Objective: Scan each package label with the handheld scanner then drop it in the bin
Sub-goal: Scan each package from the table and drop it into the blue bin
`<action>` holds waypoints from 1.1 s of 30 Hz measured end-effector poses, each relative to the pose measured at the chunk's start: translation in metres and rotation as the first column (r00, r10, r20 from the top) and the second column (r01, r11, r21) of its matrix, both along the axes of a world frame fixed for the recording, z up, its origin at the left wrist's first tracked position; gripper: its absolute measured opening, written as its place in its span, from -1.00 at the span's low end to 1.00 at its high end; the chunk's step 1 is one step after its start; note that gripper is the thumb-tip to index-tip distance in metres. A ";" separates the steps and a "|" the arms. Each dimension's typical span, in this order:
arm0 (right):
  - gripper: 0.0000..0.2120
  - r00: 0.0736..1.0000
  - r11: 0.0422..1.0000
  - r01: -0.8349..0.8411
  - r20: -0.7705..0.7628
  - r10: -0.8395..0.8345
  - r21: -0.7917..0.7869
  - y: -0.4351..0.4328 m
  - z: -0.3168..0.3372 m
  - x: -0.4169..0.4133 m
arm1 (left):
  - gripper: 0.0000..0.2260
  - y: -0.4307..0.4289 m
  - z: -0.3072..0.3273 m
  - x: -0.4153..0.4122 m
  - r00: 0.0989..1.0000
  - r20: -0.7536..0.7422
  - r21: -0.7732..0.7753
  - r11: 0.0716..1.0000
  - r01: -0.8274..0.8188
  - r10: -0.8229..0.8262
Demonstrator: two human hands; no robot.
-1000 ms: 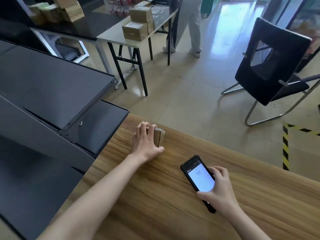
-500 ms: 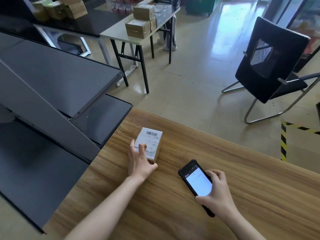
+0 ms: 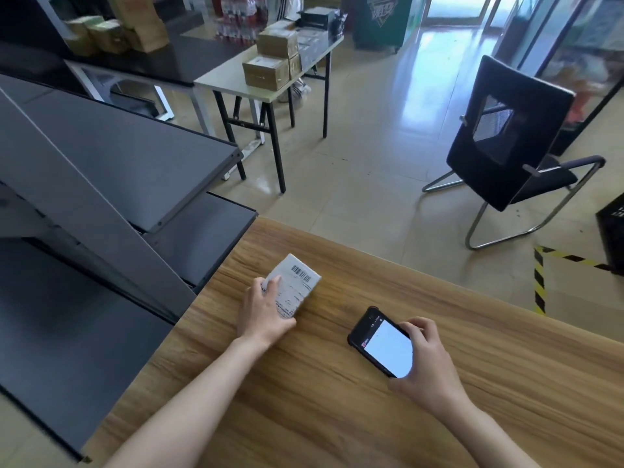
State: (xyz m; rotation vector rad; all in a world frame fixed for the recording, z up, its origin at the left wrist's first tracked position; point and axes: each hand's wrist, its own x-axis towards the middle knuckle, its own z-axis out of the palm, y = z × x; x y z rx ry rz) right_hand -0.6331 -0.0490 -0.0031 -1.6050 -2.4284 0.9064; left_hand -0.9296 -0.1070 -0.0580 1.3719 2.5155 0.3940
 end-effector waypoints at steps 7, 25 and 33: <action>-0.08 0.965 0.965 -0.185 0.220 0.142 0.189 -0.004 0.021 0.023 | -0.17 -0.016 0.030 0.017 0.805 -0.201 -0.183 0.828 0.530 -0.559; -0.30 0.933 0.947 -0.027 0.347 -0.090 0.320 -0.120 0.036 0.268 | -0.29 -0.062 0.085 0.245 0.548 -0.317 -0.243 0.625 0.742 -0.774; -0.11 0.791 0.791 0.611 -0.065 -0.608 0.029 -0.209 0.031 0.446 | -0.20 -0.045 0.089 0.442 0.477 -0.206 -0.121 0.506 0.854 -0.855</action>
